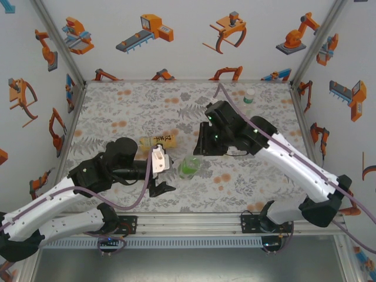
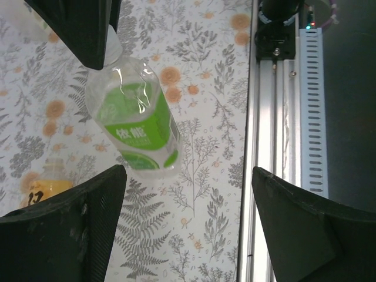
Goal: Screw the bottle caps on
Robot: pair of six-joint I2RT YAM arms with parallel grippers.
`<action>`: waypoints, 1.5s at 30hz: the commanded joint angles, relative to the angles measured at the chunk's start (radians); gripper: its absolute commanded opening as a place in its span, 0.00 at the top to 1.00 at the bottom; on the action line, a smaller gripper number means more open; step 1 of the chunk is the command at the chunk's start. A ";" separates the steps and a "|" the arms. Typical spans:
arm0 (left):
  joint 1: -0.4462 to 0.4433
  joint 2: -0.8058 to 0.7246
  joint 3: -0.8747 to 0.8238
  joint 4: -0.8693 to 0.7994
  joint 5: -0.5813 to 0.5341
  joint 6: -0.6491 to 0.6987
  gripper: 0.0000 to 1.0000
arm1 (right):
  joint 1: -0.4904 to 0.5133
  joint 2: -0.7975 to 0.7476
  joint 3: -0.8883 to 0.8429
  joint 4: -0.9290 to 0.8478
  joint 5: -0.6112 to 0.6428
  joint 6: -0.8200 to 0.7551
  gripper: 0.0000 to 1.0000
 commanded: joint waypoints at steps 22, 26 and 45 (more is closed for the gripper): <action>0.006 -0.029 -0.043 -0.007 -0.230 -0.256 0.23 | -0.421 0.633 0.619 -0.023 0.105 -0.541 1.00; 0.005 -0.050 -0.056 -0.004 -0.239 -0.265 0.23 | -0.469 0.746 0.734 -0.029 0.074 -0.545 1.00; 0.005 -0.074 -0.069 -0.024 -0.245 -0.267 0.23 | -0.504 0.875 0.785 -0.009 0.047 -0.552 1.00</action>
